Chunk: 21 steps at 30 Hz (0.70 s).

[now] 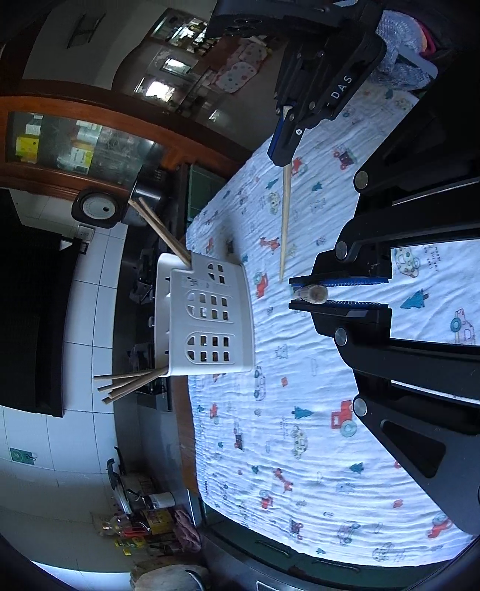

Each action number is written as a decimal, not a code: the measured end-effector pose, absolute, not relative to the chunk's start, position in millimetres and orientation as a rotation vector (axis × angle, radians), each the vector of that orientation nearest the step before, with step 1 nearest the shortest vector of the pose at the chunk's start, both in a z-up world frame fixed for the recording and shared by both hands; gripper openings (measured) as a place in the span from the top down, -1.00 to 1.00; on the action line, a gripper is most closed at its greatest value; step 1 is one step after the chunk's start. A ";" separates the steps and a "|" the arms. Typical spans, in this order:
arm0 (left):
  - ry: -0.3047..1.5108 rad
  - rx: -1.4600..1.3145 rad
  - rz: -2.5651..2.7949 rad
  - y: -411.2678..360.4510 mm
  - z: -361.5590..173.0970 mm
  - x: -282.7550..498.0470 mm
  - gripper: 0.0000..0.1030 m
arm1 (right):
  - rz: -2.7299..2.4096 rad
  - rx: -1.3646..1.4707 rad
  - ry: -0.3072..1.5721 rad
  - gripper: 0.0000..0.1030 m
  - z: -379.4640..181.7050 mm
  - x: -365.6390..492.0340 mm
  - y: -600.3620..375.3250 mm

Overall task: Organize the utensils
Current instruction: 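Lift the left tool's chopstick over the holder while the right tool carries its own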

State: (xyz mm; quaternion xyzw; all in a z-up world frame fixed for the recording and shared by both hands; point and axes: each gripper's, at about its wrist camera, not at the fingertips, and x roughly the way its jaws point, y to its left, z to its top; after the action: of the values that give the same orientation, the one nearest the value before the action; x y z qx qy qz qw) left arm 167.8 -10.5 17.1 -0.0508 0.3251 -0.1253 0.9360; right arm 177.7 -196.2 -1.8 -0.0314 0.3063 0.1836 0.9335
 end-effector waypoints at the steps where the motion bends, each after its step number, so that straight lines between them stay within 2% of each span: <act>1: 0.662 -0.102 -0.258 -10.6 19.6 171.8 0.90 | 0.379 -0.069 0.620 0.86 1.1 181.2 -194.3; 13: 0.669 -0.083 -0.297 -5.4 35.0 208.9 0.90 | 0.445 -0.040 0.610 0.86 23.6 221.9 -180.5; 21: 0.652 -0.077 -0.306 1.9 60.3 231.9 0.90 | 0.487 -0.057 0.613 0.86 72.0 255.7 -181.7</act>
State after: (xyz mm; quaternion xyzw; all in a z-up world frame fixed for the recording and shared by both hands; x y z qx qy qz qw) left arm 231.9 1.9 60.3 -0.0379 0.3187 -0.1497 0.9352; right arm 255.7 -181.7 72.0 -0.0276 0.2985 0.2373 0.9240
